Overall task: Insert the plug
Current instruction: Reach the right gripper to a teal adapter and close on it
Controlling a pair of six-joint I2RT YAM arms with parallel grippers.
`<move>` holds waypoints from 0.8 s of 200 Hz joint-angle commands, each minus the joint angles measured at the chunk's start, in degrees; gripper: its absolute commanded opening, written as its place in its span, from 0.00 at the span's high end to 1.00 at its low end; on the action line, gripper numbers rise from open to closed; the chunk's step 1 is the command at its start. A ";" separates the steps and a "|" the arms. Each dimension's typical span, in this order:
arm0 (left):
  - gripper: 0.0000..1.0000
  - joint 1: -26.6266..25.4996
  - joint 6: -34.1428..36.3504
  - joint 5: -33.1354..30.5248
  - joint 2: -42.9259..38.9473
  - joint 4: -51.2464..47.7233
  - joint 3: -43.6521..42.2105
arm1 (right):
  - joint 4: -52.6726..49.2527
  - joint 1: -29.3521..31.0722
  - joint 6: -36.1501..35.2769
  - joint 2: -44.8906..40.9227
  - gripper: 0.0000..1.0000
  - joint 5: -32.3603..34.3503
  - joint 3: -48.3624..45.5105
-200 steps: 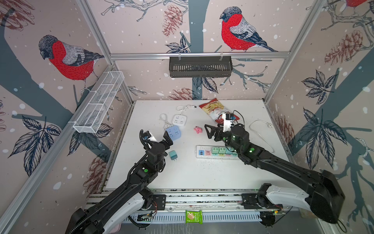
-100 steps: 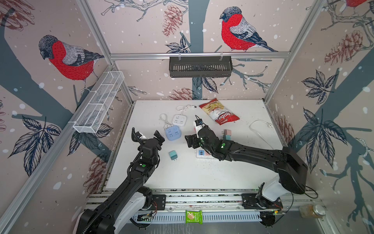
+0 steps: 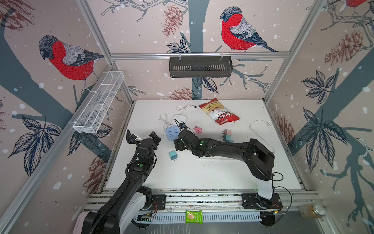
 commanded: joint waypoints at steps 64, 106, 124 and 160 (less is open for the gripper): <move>0.02 0.30 -2.64 -1.54 -2.17 -0.66 -0.97 | -4.58 3.35 1.96 8.53 0.16 -1.68 7.69; 0.02 0.28 -3.37 -1.70 -3.37 0.38 -2.08 | -5.07 4.84 2.18 10.51 0.18 -2.09 7.88; 0.02 0.26 -3.36 -1.87 -3.77 0.37 -2.13 | -6.04 5.30 2.44 11.53 0.20 -1.96 8.48; 0.02 0.29 -3.64 -2.04 -4.23 0.96 -2.74 | -6.47 6.30 2.79 12.85 0.22 -2.57 8.48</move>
